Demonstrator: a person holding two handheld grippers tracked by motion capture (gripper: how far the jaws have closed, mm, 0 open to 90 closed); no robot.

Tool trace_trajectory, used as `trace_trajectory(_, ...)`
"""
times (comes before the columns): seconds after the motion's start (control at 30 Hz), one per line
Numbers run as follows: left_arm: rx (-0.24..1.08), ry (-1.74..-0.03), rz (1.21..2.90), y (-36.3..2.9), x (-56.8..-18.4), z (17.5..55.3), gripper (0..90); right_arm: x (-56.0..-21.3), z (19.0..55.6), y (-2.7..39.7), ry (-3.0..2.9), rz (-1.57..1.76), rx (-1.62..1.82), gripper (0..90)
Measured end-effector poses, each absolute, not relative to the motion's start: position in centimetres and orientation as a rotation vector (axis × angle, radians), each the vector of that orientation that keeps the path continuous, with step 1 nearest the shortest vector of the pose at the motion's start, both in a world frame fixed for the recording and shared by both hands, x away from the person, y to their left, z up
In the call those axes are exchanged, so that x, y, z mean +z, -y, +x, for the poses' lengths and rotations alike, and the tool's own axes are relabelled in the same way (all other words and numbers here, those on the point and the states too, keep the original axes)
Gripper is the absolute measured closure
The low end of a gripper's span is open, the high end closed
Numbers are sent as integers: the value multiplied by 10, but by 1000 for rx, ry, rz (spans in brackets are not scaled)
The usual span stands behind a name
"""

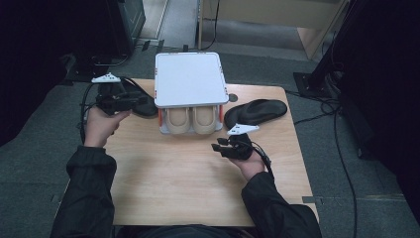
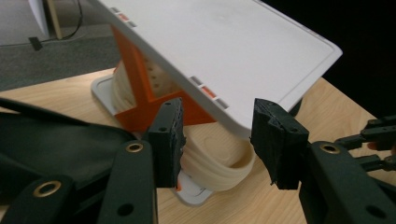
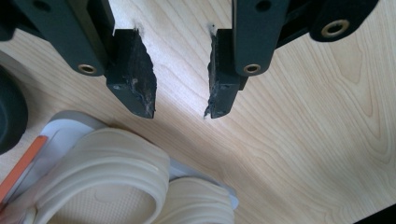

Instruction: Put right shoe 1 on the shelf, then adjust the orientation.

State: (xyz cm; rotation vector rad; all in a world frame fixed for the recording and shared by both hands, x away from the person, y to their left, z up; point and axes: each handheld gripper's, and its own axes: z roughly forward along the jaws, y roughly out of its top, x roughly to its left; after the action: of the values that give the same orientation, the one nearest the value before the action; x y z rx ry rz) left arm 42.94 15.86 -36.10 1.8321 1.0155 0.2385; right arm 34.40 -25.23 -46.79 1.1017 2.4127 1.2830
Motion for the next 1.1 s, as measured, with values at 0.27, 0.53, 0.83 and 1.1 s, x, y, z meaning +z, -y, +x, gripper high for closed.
trace_trajectory(0.27,220,-1107,1851,-167,-389,449,574,-471,346,251,-2418,1106,1278,626)
trace_trajectory(0.53,238,-1149,1877,-164,-427,470,658,-472,348,254,-2405,1126,1264,627)
trace_trajectory(0.83,261,-1205,1900,-158,-460,494,705,-477,345,255,-2388,1125,1248,636)
trace_trajectory(1.1,243,-1235,1936,-153,-480,505,712,-478,343,260,-2367,1155,1253,636)
